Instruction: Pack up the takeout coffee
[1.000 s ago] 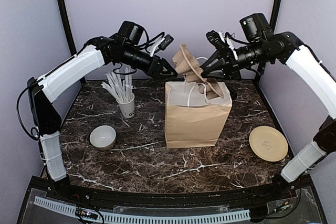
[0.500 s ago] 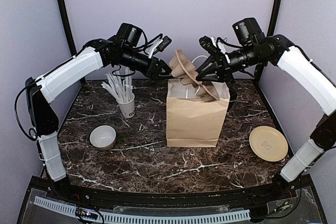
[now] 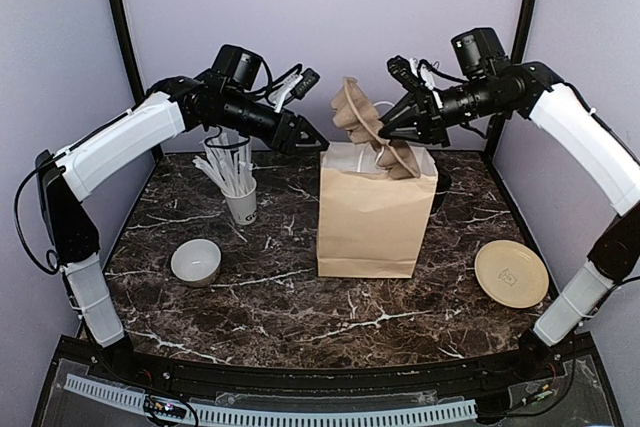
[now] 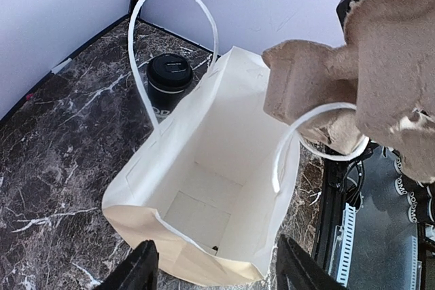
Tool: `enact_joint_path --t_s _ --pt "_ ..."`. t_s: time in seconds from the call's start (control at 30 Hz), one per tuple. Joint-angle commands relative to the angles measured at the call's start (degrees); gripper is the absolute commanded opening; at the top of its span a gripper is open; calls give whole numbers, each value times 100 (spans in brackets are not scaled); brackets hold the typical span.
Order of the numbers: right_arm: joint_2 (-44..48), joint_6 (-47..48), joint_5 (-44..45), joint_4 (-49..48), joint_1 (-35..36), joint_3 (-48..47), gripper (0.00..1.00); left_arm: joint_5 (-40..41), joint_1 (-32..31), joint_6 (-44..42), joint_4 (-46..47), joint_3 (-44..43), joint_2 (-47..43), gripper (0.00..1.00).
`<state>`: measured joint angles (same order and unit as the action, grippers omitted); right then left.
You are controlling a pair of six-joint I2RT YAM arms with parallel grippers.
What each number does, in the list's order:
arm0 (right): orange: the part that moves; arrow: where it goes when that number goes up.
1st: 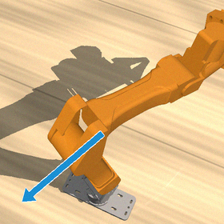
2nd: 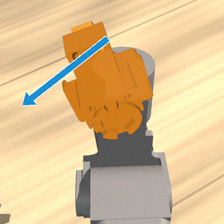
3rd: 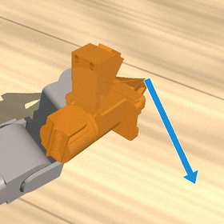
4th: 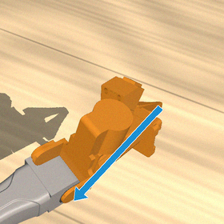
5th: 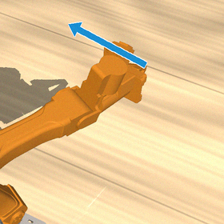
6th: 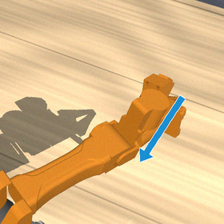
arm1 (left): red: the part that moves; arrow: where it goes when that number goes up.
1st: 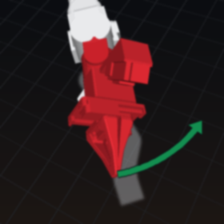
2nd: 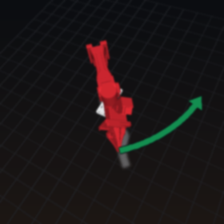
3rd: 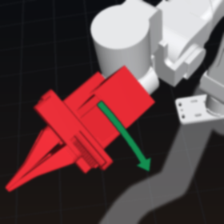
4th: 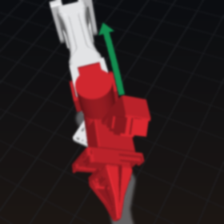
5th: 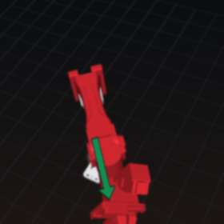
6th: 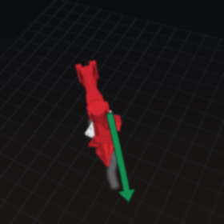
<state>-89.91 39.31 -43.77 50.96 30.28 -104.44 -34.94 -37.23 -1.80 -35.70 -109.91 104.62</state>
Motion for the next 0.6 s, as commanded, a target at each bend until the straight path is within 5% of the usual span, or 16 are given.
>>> enact_joint_path --t_s 0.0,0.57 --pt "-27 -80 -61 -205 -180 -233 17 -4 45 -95 126 174 -342 62" --pt "-164 -156 -285 -232 -216 -212 18 43 58 -134 186 432 -449 62"
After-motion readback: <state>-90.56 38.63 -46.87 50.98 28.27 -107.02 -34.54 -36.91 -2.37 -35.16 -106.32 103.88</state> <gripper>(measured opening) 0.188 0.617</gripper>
